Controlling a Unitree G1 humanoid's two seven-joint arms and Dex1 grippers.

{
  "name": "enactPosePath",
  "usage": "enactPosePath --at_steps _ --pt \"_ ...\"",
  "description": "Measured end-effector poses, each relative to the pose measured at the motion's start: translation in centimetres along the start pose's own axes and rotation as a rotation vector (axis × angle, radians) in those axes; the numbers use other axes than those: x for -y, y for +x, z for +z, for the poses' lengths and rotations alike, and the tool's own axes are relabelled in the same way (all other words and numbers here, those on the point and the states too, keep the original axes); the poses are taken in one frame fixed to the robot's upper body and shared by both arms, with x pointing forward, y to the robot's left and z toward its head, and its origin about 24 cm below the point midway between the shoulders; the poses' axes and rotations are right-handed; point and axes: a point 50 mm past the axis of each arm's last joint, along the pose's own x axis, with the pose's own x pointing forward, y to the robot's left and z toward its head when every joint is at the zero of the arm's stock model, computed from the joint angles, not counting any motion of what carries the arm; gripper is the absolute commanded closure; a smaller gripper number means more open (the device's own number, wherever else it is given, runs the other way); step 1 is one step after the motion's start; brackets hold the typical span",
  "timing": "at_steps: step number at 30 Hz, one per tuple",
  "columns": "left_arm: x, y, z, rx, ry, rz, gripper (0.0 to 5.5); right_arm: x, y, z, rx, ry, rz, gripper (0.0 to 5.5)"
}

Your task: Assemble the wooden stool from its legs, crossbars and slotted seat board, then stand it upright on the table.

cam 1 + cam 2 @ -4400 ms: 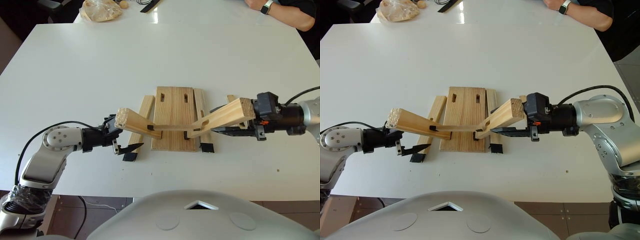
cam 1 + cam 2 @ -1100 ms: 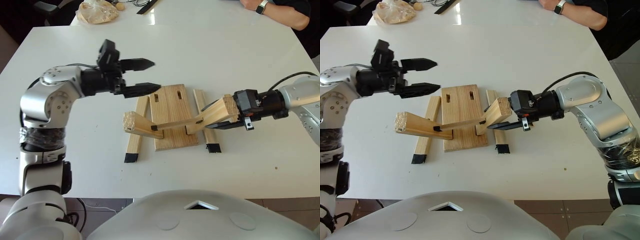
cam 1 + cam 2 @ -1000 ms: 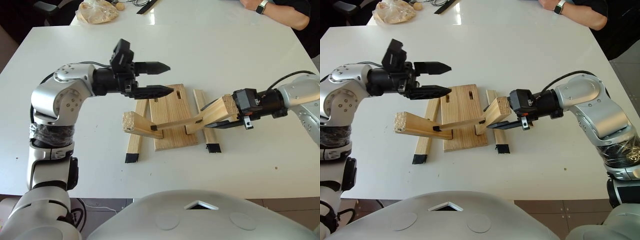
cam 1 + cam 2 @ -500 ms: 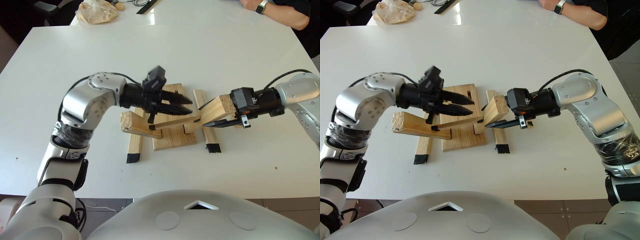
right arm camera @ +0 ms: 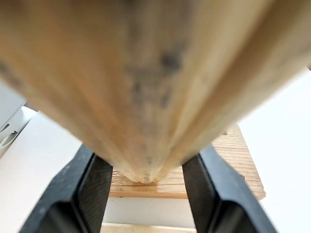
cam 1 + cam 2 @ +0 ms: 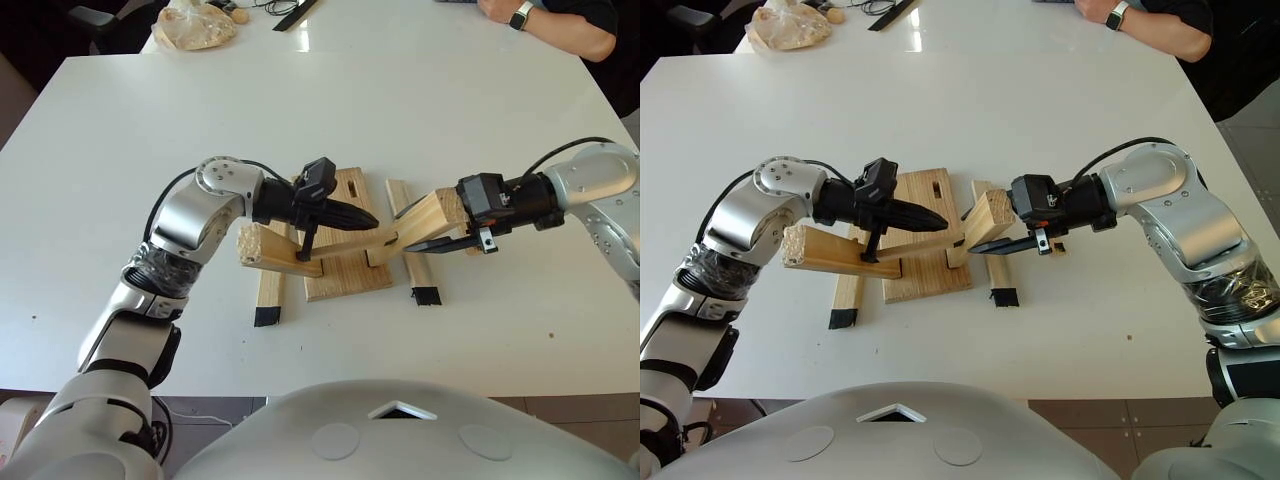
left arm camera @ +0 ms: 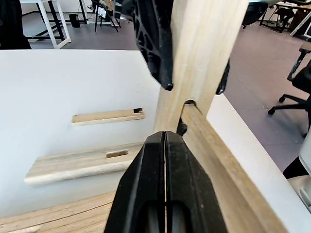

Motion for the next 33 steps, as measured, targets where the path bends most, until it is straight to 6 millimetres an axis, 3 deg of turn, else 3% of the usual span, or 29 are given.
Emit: enactPosePath --at_steps 4,9,12,15,16,18,20,23,27,30,33 --pt "-1.1 -1.5 0.9 0.149 -0.127 0.149 5.5 0.0 0.2 0.1 0.006 -0.006 0.002 3.49" --pt "-1.5 -6.9 6.3 0.412 -0.146 0.315 4.83 0.0 0.2 0.2 0.007 -0.009 0.0 3.49" --pt "-0.5 -10.0 7.1 0.376 -0.11 0.413 4.38 -0.1 0.3 0.1 0.008 -0.008 -0.006 3.49" --pt "0.4 -13.3 3.9 0.091 -0.03 0.628 3.99 -0.2 0.2 0.2 0.011 -0.008 -0.019 3.49" --pt "0.8 -14.2 2.0 -0.057 -0.006 0.678 3.96 -0.3 0.2 0.2 0.014 -0.009 -0.024 3.49" --pt "2.8 -15.3 -1.8 -0.319 0.013 0.645 3.96 -0.5 0.2 0.0 0.016 -0.002 -0.036 3.49" --pt "5.9 -15.4 -5.4 -0.469 -0.066 0.512 3.96 -0.8 0.1 -0.1 0.012 0.007 -0.051 3.49" --pt "8.8 -13.3 -7.0 -0.431 -0.132 0.362 3.96 -0.9 -0.2 -0.2 -0.004 0.011 -0.061 3.49" --pt "8.9 -10.9 -4.2 -0.208 -0.115 0.324 3.96 -1.0 -0.2 -0.3 -0.005 0.013 -0.061 3.49" --pt "8.2 -10.3 -1.6 -0.074 -0.095 0.352 3.96 -0.9 -0.2 -0.3 -0.005 0.012 -0.06 3.49" --pt "8.3 -10.3 -0.5 -0.029 -0.137 0.381 3.96 -0.9 -0.3 -0.3 -0.006 0.013 -0.058 3.49"
